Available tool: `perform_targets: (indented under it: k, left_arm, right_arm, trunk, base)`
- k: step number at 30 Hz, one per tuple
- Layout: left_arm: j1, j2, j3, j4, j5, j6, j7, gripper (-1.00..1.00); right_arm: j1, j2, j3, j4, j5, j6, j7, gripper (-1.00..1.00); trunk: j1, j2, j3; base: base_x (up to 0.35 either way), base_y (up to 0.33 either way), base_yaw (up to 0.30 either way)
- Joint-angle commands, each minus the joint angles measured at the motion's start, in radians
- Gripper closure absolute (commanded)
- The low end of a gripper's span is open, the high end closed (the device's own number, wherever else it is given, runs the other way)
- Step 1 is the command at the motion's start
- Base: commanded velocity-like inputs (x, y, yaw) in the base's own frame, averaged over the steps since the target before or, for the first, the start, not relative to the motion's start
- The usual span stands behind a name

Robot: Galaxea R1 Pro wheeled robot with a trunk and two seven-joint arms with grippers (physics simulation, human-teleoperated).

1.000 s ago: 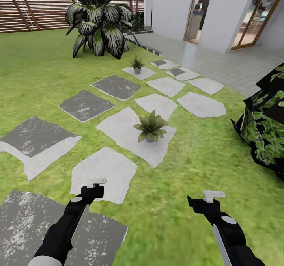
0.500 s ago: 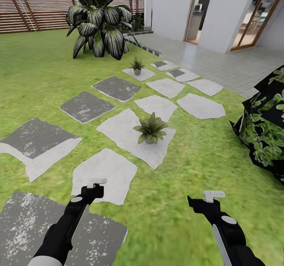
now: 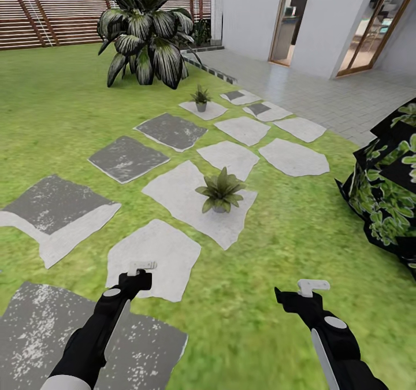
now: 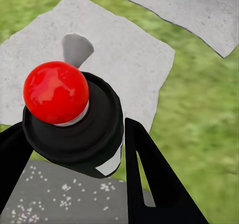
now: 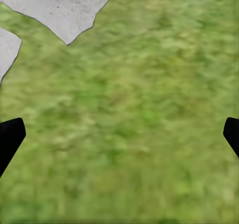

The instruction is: Pick up the pesticide atomizer in the garden and spray insectifuge to fully cover both potted plants in the garden.

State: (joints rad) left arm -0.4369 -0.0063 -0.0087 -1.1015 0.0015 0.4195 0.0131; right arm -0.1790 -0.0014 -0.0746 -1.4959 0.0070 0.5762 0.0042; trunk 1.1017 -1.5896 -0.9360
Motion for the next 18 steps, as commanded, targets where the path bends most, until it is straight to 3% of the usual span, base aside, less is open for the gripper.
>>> perform_targets:
  k: [1, 18]
  left_arm:
    - [0.000, 0.000, -0.001, -0.001, 0.000, 0.005, 0.001, 1.00]
    - [0.000, -0.003, -0.001, -0.001, 0.000, 0.005, 0.001, 1.00]
  right_arm:
    - [0.000, 0.000, 0.000, -0.001, 0.001, 0.005, 0.000, -1.00]
    - [0.000, 0.000, 0.000, -0.001, 0.001, 0.007, 0.000, -1.00]
  trunk:
    - [0.000, 0.000, 0.000]
    - [0.000, 0.000, 0.024]
  base:
    - [0.000, 0.000, 0.000]
    - [0.000, 0.000, 0.000]
